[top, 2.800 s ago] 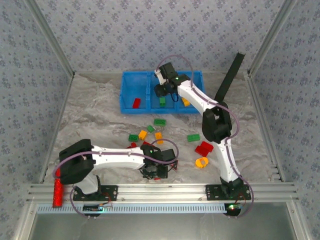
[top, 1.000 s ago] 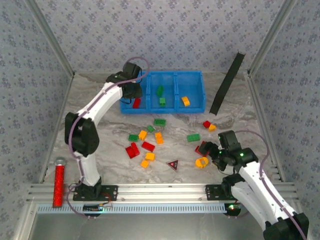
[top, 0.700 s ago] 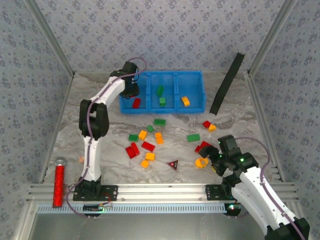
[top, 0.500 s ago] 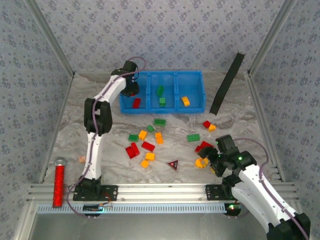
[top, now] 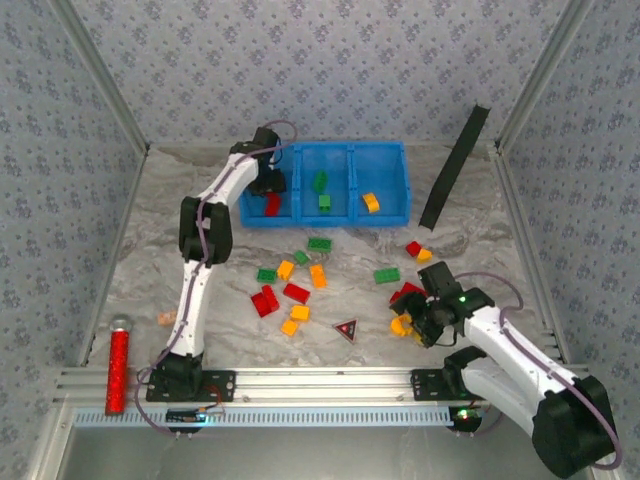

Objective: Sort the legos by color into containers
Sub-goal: Place the lego in the container, then pick up the lego from the bottom-right of the table.

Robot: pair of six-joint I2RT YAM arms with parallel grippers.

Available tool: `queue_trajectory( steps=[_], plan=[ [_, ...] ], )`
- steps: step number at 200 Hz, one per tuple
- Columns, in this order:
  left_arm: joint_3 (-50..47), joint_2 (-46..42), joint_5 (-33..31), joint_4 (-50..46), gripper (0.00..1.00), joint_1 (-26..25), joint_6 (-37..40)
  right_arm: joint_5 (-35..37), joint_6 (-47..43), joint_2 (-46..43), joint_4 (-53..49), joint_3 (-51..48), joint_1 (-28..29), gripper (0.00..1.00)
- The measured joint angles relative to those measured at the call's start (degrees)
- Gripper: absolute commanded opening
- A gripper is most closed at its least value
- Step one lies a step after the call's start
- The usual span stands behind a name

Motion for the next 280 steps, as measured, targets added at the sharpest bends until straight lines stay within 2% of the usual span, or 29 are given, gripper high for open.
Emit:
queue_trajectory(
  steps=[36,61,89,128,184,219,280],
  plan=[
    [1.2,0.0,0.9,-1.0,0.61,0.2,0.5,0.6,-0.3,4.3,4.2,-0.4,0.0,0.67],
    [1.4,0.0,1.1,-1.7,0.61,0.2,1.2,1.0,-1.0,6.7,3.7,0.4,0.3,0.62],
    [0.4,-1.4,1.1,-2.3,0.62,0.2,2.1,1.2,-2.5,9.2,2.6,1.6,0.4,0.5],
    [-6.1,-10.2,1.9,-1.8,0.64,0.1,4.1,1.3,-5.9,12.7,1.5,3.6,1.4,0.38],
    [-10.3,-24.6,2.0,-1.3,0.67,0.3,6.8,2.9,-14.9,17.9,-0.3,8.4,3.0,0.33],
    [-16.8,-32.5,1.7,-1.5,0.69,0.2,7.5,6.3,-22.4,21.2,-3.7,19.1,3.1,0.32],
    [-37.8,-48.0,0.4,-2.5,0.71,-0.6,8.5,12.1,-37.3,32.8,-8.2,44.9,1.4,0.31]
  ],
)
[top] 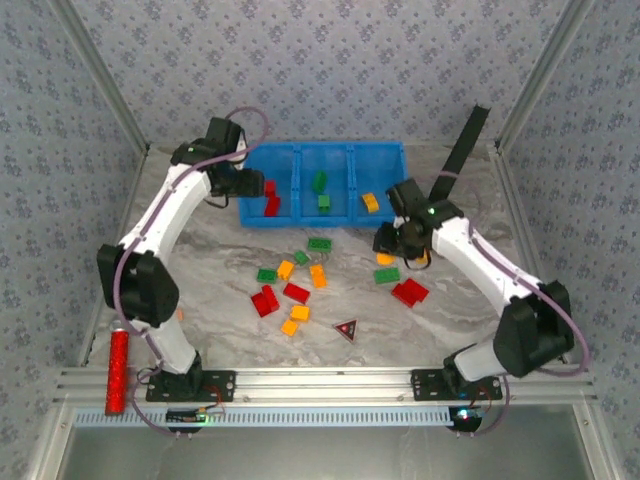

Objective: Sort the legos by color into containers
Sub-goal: Pick up the lego from the bottom-right of the table, then place the lego in the container.

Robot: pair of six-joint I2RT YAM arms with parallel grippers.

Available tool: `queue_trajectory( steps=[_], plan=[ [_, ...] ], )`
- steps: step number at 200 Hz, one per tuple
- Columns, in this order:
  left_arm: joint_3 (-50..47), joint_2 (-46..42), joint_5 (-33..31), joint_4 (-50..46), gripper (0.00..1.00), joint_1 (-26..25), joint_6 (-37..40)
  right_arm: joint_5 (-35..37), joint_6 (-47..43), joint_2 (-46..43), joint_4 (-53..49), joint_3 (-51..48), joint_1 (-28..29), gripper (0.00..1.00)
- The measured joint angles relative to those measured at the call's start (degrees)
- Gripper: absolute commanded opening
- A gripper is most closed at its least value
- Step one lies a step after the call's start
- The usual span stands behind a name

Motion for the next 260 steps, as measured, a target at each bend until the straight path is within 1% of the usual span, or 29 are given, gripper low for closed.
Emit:
queue_trajectory(
  steps=[25,45,75,108,137,171,204,233,247,260],
  plan=[
    [-9.0,-5.7,0.0,0.0,0.71,-1.6,-0.3,2.8,-5.0,6.1,0.6,8.1,-1.9,0.31],
    [-16.5,-9.4,0.5,0.0,0.71,-3.3,-2.2,4.8,-8.1,11.5,2.0,14.0,-3.2,0.31],
    [-27.7,-14.0,2.0,1.1,0.71,-6.0,-7.6,6.8,-12.3,20.2,4.0,23.2,-4.5,0.3],
    [-36.8,-19.1,4.0,3.1,0.71,-7.5,-14.1,7.6,-16.1,29.2,4.7,33.7,-5.6,0.3],
    [-42.2,-24.4,4.9,4.0,0.71,-7.6,-18.7,7.8,-18.6,36.7,4.6,42.2,-6.6,0.3],
    [-48.1,-28.7,5.6,4.6,0.71,-8.6,-23.6,7.8,-20.4,42.7,3.8,46.7,-7.1,0.3],
    [-52.6,-29.2,6.0,6.1,0.71,-11.1,-27.6,7.8,-21.4,46.9,2.6,49.2,-7.5,0.3],
    [-54.2,-28.6,6.0,8.0,0.71,-13.7,-30.4,7.8,-22.2,49.5,2.2,51.7,-7.6,0.3],
    [-54.9,-27.8,6.0,9.4,0.71,-14.8,-31.5,7.8,-22.3,50.5,2.0,52.6,-7.7,0.33],
    [-55.5,-27.0,6.0,10.6,0.71,-15.5,-32.3,7.8,-22.5,51.3,1.6,53.6,-7.7,0.37]
  ],
)
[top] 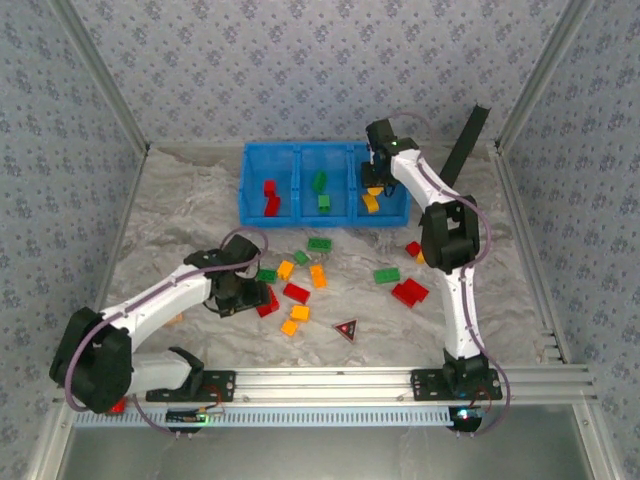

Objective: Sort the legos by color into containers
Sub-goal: Place the lego in the container.

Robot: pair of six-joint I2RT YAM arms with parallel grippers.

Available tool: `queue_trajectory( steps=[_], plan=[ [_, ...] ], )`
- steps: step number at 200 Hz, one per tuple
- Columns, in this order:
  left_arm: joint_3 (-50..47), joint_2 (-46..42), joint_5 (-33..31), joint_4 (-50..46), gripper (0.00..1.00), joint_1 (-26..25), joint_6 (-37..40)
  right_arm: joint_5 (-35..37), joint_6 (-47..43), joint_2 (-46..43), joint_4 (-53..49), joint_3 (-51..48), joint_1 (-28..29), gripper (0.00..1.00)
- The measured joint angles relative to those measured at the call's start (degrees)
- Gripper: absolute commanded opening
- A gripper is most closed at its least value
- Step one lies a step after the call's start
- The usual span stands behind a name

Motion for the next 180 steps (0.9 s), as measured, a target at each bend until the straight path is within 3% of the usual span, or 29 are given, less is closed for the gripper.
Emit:
queue_trajectory(
  steps=[74,140,180],
  plan=[
    [-1.2,3.5,-0.2,4.5,0.71,-1.2,-2.3,0.0,-1.1,1.0,-1.3,1.0,-0.2,0.56],
    [-1.2,6.6,-0.2,8.2,0.71,-1.3,-2.3,0.0,-1.5,0.8,-2.4,1.0,-0.2,0.68],
    [-1.2,8.3,0.0,9.2,0.58,-1.4,-2.5,0.0,-1.7,-1.3,-2.1,-0.4,-0.2,0.69]
  ],
)
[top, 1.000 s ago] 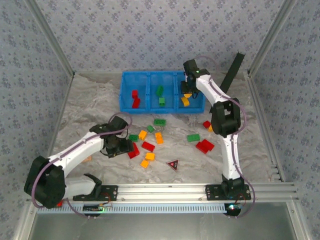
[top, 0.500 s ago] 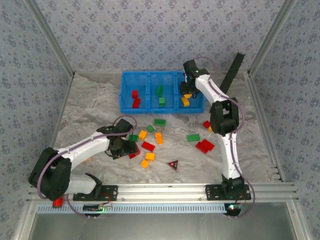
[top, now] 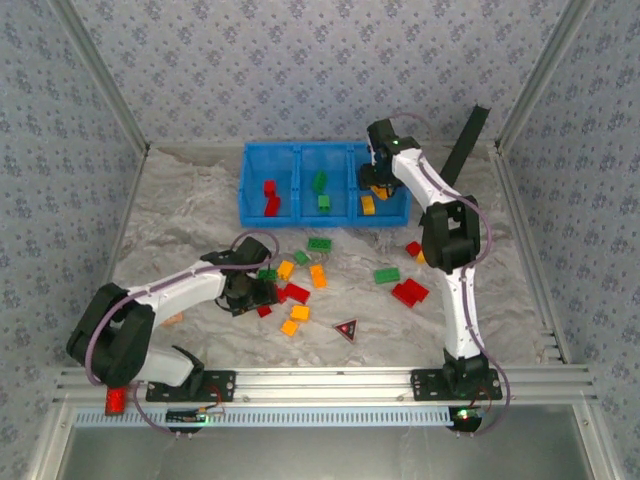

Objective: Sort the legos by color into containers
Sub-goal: Place the lego in the container, then pick up the lego from the middle-left of the table.

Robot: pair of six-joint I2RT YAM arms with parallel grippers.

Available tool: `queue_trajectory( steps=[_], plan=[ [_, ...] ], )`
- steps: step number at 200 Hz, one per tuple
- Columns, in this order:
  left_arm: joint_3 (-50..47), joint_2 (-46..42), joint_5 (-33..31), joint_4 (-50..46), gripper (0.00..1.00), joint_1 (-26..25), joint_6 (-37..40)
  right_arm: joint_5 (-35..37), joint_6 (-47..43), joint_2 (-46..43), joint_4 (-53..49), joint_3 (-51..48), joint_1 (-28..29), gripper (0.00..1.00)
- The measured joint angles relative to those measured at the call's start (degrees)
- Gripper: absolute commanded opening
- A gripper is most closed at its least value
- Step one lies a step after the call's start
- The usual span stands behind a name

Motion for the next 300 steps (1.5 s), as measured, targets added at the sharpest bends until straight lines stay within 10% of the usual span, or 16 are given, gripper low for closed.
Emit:
queue_trajectory(
  steps=[114,205,300],
  plan=[
    [6.1,5.8,-4.4,-6.9,0.28,-1.2,2.4,-1.3,-1.4,-23.9,4.6,-22.3,2.8,0.69],
    [42.6,17.5,-7.4,-11.9,0.28,7.3,20.3,-8.8,-9.1,-44.8,15.4,-54.8,21.8,0.69],
    [71.8,47.0,-11.9,-10.5,0.27,13.5,28.2,-18.2,-16.7,-46.3,23.5,-63.2,34.6,0.71]
  ],
)
